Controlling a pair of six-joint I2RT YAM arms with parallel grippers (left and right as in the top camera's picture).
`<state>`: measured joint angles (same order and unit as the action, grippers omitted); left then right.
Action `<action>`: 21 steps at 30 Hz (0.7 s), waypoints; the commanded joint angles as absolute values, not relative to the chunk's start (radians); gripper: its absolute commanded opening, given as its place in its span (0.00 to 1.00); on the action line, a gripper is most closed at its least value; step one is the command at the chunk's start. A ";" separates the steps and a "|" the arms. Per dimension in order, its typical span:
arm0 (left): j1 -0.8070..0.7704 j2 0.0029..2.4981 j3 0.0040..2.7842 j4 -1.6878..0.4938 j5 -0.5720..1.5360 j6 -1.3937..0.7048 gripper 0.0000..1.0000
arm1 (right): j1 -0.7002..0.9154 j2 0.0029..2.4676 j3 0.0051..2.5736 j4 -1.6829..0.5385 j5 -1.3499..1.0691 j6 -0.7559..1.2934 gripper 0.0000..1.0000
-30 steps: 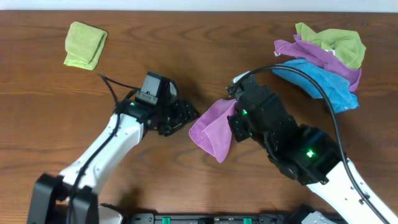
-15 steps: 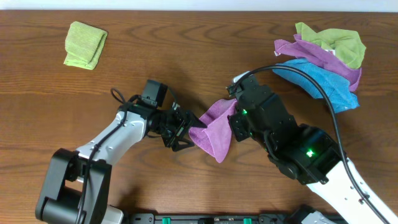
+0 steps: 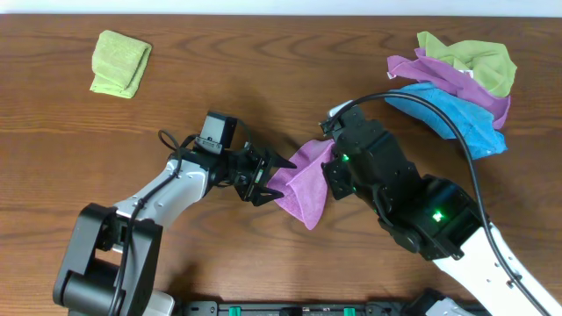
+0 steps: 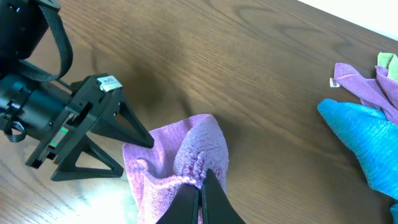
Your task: Fold the cloth
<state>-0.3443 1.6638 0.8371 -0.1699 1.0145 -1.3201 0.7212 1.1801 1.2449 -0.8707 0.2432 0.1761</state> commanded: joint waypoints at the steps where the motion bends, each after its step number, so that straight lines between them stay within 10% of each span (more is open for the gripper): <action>1: -0.357 1.702 0.835 -0.157 1.019 -1.369 0.71 | 0.714 1.182 1.264 -0.866 0.254 0.168 0.01; 16: -0.398 1.802 0.835 0.001 1.101 -1.462 0.43 | 0.714 1.182 1.264 -0.872 0.255 0.167 0.01; 21: -0.398 1.802 0.835 0.001 1.101 -1.443 0.06 | 0.714 1.182 1.264 -0.873 0.255 0.167 0.01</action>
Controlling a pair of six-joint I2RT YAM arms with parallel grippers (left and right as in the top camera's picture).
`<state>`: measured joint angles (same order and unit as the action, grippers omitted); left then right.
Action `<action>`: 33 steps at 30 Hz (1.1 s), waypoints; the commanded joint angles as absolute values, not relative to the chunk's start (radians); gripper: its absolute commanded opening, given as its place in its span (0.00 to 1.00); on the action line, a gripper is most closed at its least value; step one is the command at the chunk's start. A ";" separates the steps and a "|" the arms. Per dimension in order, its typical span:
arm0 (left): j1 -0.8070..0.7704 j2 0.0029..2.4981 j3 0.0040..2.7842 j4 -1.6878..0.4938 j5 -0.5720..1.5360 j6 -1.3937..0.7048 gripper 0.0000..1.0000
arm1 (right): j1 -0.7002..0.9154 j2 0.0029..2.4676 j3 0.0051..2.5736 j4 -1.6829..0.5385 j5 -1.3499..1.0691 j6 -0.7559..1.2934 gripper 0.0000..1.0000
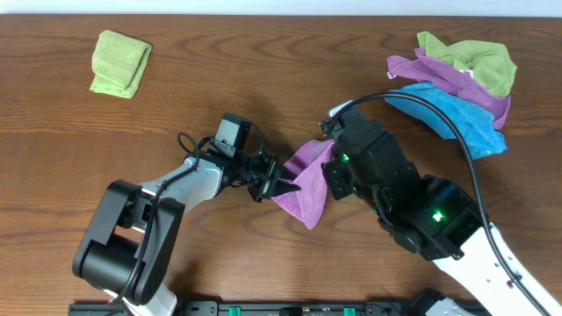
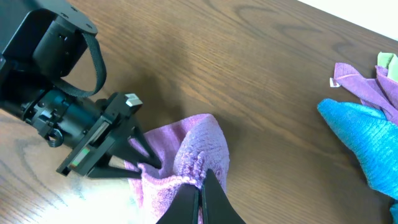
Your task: Fold the cloth
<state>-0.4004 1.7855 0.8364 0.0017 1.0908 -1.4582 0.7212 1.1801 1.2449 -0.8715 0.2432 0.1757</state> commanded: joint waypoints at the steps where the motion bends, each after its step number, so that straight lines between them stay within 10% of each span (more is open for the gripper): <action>1: -0.398 1.802 0.835 0.001 1.101 -1.438 0.06 | 0.714 1.182 1.264 -0.873 0.255 0.167 0.01; 33: -0.046 1.219 1.013 -0.900 0.681 -0.752 0.06 | 0.721 1.229 1.268 -0.791 0.061 0.179 0.02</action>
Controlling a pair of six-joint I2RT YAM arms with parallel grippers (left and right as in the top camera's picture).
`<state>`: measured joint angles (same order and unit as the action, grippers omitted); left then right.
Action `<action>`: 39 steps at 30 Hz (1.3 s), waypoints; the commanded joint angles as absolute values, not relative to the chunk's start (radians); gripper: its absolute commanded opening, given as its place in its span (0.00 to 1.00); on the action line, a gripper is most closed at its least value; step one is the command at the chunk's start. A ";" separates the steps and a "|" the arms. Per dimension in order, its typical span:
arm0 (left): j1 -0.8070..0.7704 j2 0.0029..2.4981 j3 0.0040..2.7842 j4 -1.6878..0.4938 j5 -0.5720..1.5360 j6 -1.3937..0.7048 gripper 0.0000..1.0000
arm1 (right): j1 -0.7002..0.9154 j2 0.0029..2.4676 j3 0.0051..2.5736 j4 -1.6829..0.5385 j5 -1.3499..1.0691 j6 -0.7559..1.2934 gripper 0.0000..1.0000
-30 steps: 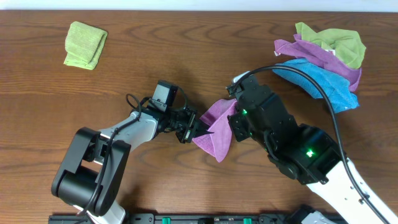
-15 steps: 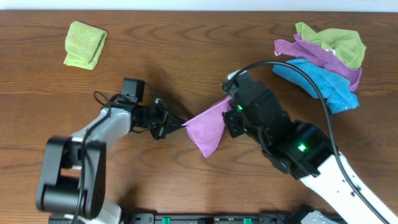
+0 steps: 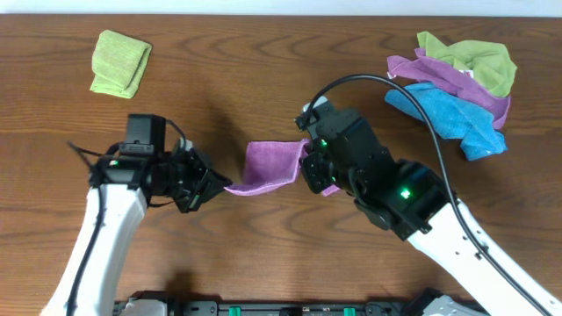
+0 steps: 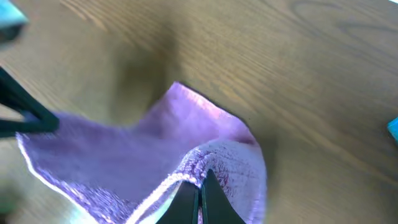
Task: Fold the cloth
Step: 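Stretch the cloth between both grippers, raising it above the table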
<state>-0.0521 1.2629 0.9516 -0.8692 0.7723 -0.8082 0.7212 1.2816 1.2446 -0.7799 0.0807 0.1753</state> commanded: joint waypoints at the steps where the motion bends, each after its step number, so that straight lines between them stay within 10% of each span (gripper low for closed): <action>1: -0.046 1.195 1.038 -0.936 0.665 -0.747 0.06 | 0.722 1.205 1.272 -0.806 0.052 0.178 0.01; 21: -0.046 0.989 1.209 -1.239 0.407 -0.773 0.05 | 0.689 1.134 1.275 -0.926 -0.157 0.125 0.01; 39: -0.044 1.576 1.209 -0.438 0.332 -0.779 0.06 | 0.358 1.634 1.275 -0.348 -0.266 0.028 0.01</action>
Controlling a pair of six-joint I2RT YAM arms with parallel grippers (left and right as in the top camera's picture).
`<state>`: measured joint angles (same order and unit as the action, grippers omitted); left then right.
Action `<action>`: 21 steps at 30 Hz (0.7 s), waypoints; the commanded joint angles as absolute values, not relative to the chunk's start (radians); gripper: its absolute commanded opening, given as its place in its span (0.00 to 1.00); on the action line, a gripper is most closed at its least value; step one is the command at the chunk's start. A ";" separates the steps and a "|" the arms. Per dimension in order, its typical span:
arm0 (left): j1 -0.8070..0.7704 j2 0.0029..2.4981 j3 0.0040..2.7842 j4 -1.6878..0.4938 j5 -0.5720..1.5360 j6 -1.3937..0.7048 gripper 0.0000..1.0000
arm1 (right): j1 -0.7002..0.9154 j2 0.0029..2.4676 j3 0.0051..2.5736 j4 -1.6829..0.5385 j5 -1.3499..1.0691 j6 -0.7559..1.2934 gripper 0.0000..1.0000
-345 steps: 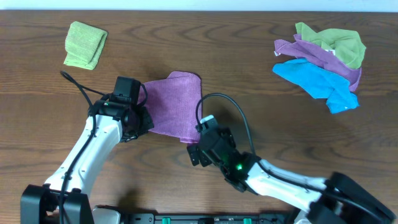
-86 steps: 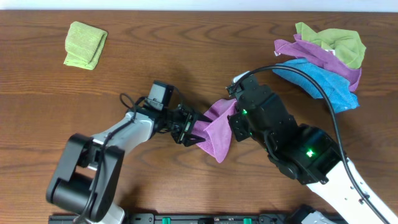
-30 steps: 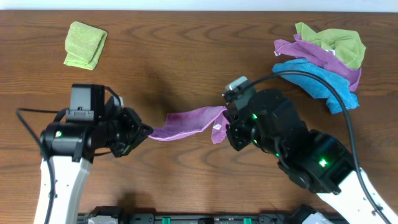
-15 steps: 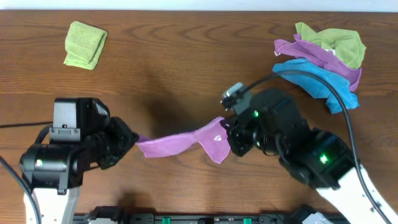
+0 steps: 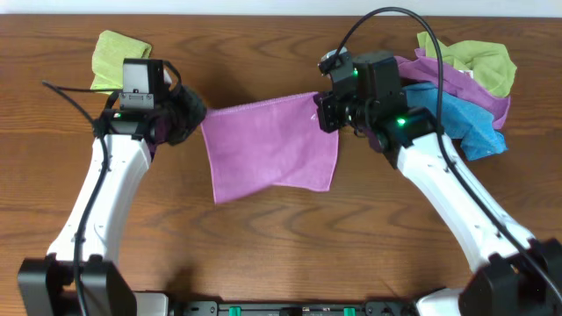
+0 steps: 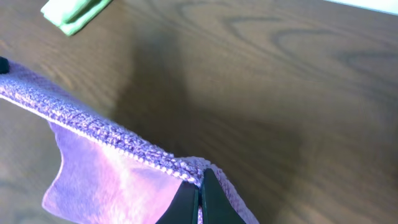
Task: Fold the cloth
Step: 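Stretch the cloth between both grippers, raising it above the table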
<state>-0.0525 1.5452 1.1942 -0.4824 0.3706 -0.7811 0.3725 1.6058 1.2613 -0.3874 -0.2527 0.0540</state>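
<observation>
A purple cloth (image 5: 268, 147) hangs spread out flat between both arms, its top edge stretched taut well above the table. My left gripper (image 5: 195, 112) is shut on its top left corner. My right gripper (image 5: 321, 112) is shut on the top right corner. In the right wrist view the fingertips (image 6: 198, 186) pinch the stitched hem of the purple cloth (image 6: 112, 174), which runs off to the left. The lower edge hangs loose, slanting lower toward the left.
A folded green cloth (image 5: 110, 54) lies at the back left, partly behind the left arm; the right wrist view shows it as the green cloth (image 6: 74, 12). A heap of purple, green and blue cloths (image 5: 465, 83) sits at the back right.
Both grippers have moved apart and toward the back of the table. The cloth, then a narrow band between them, is now opened out as a full sheet.
My right gripper held the bunched purple cloth while the open left gripper stood beside it. The left gripper then reached into the cloth's edge. Later it held a corner out to the left, and now the cloth hangs stretched wide between both grippers.
</observation>
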 commanded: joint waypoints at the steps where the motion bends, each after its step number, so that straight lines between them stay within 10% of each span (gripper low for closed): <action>1: -0.044 1.586 1.209 -0.415 0.329 -0.779 0.06 | 0.358 1.644 1.275 -0.327 -0.266 0.028 0.01; 5: -0.044 1.632 1.209 -0.314 0.318 -0.780 0.06 | 0.358 1.687 1.275 -0.267 -0.266 0.028 0.01; 6: -0.044 1.645 1.209 -0.272 0.297 -0.778 0.20 | 0.358 1.702 1.275 -0.231 -0.250 0.028 0.02; 7: -0.044 1.659 1.209 -0.210 0.271 -0.778 0.64 | 0.358 1.726 1.275 -0.155 -0.200 0.028 0.29; 8: -0.044 1.666 1.209 -0.136 0.258 -0.777 0.96 | 0.358 1.745 1.275 -0.087 -0.152 0.030 0.99; 18: -0.067 1.561 1.214 -0.650 0.326 -0.719 0.96 | 0.367 1.702 1.282 -0.349 -0.063 0.081 0.95; 21: -0.122 1.564 1.213 -0.807 0.201 -0.709 0.97 | 0.389 1.681 1.281 -0.490 -0.112 0.082 0.45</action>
<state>-0.0811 1.5707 1.2076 -0.7650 0.2974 -0.7315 0.3698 1.7271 1.2724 -0.4641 -0.0719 0.0708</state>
